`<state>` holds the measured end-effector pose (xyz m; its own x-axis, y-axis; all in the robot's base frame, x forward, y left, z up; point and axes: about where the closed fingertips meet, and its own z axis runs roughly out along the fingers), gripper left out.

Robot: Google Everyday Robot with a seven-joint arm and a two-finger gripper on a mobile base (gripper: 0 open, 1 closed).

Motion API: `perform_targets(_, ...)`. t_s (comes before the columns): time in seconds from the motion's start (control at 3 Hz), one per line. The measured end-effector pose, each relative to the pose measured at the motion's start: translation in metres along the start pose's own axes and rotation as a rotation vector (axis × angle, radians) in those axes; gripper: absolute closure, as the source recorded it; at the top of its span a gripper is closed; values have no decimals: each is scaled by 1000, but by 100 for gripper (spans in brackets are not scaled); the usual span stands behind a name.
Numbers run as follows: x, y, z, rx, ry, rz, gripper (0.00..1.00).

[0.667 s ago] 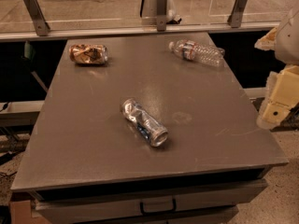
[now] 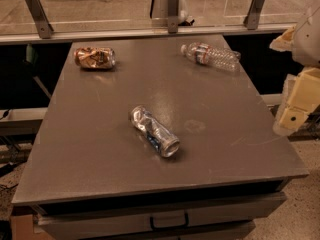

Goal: Move water bottle near orange can

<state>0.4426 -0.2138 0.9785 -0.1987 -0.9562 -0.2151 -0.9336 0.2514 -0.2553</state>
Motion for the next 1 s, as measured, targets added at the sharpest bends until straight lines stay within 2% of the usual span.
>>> perform_targets(0.33, -15, -30, 17, 13, -67, -43, 0)
perform_targets(0.67, -35, -84, 50, 39, -171, -50, 0)
perform_targets(1.0, -47, -141, 84, 79, -244, 1, 0)
